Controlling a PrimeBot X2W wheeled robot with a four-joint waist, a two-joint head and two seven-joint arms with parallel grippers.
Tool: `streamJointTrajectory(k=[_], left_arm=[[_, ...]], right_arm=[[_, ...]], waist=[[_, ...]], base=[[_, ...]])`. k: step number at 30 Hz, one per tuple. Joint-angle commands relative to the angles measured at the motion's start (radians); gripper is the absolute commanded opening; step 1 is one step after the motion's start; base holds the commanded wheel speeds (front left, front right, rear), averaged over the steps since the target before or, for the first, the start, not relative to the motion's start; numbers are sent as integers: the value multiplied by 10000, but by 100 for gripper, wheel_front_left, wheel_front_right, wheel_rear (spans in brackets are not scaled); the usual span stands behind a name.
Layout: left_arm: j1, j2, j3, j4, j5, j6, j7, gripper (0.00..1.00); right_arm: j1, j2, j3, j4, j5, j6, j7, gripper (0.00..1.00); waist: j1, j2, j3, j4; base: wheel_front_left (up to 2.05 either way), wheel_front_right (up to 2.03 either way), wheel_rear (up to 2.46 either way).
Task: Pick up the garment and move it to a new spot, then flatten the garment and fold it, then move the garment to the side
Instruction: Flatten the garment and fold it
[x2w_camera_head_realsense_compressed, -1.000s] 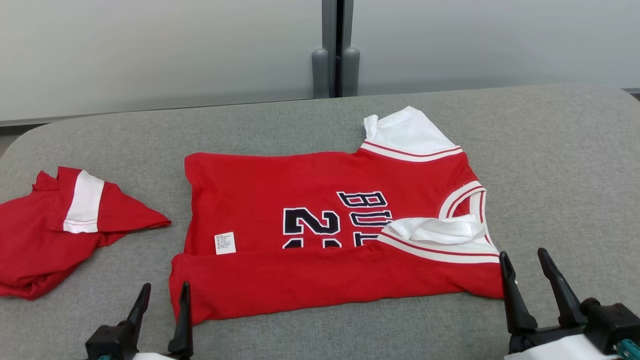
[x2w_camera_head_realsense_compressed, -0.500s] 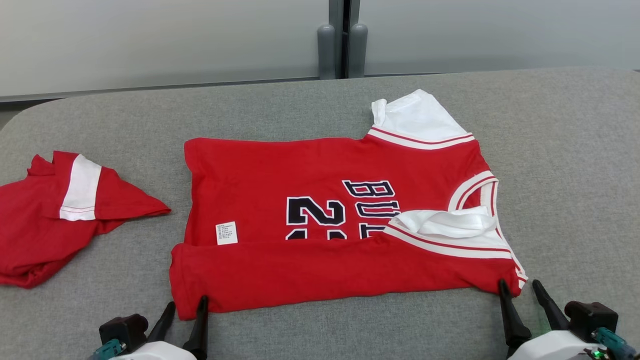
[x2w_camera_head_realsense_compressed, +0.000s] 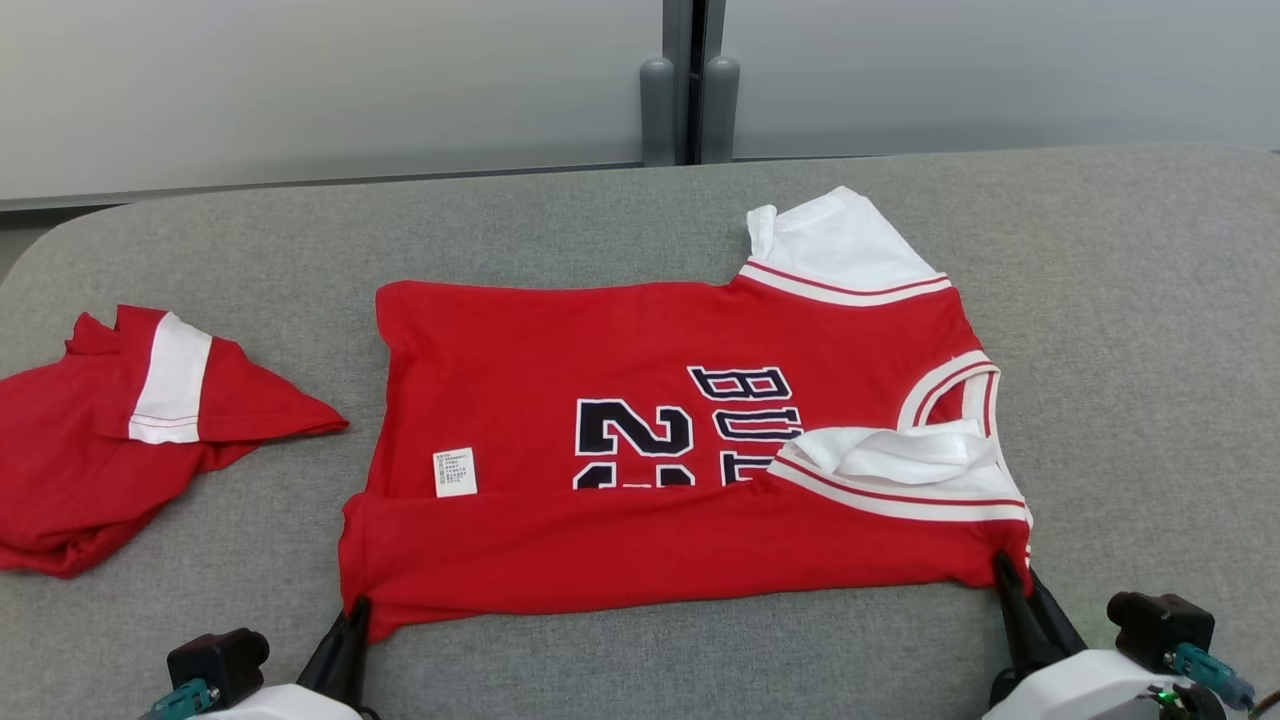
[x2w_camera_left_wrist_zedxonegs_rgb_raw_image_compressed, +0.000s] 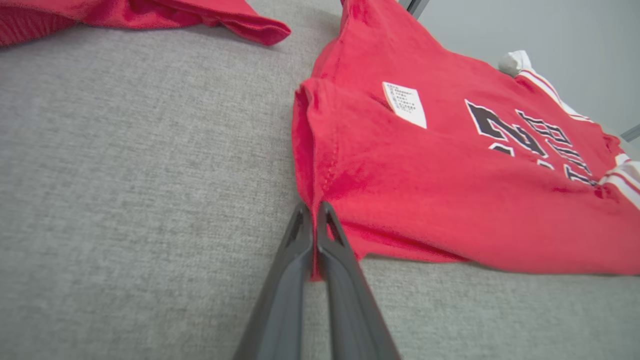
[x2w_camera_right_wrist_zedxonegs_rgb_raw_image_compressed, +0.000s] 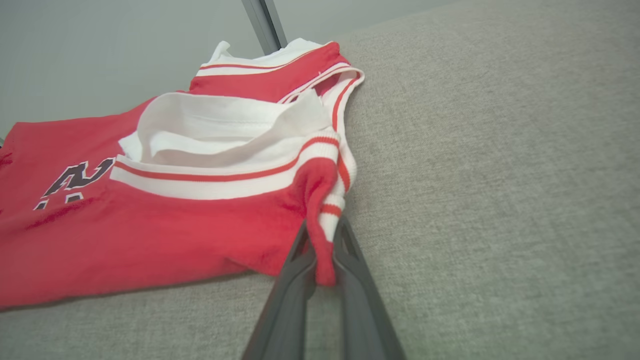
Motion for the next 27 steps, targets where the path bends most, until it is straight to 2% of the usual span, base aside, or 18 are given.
streamJointTrajectory(k=[1, 7, 16, 17, 18, 19, 20, 25, 27], left_arm=[[159, 141, 50, -93, -42, -41, 30, 0], [786, 477, 21, -715, -162, -36, 473, 0], [2217, 707, 52, -1932, -443, 469, 1501, 0], [2276, 699, 16, -1978, -439, 484, 1570, 9], [2317, 572, 42, -2027, -588, 490, 1579, 69], [2366, 506, 48, -2048, -629, 530, 1609, 100], [2374, 516, 25, -2087, -582, 553, 1583, 100], [2051, 452, 101, -2595, 80, 985, 388, 100], [1940, 630, 95, -2720, 470, 1122, -69, 100]], right_arm=[[200, -100, 35, -96, 124, -3, -61, 0], [993, -326, 213, -574, 633, -5, -55, 0], [2508, -551, 108, -1365, 966, -6, 378, 0], [2580, -521, 78, -1430, 935, -6, 415, 0], [2644, -493, 51, -1461, 887, -6, 457, 9], [2688, -476, 31, -1503, 808, -6, 473, 88], [2655, -505, -52, -1565, 632, -6, 420, 100], [2374, -475, -734, -2284, -257, -2, 138, 100], [2259, -393, -1091, -2752, -695, -2, 95, 100]], waist=[[0, 0, -114, 17], [0, 0, -506, 94], [0, 0, -1059, 246], [0, 0, -1086, 250], [0, 0, -1141, 246], [0, 0, -1183, 220], [0, 0, -1213, 194], [0, 0, -1313, 33], [0, 0, -1337, -22]], base=[[0, 0, 0], [0, 0, 0], [0, 0, 0], [0, 0, 0], [0, 0, 0], [0, 0, 0], [0, 0, 0], [0, 0, 0], [0, 0, 0]])
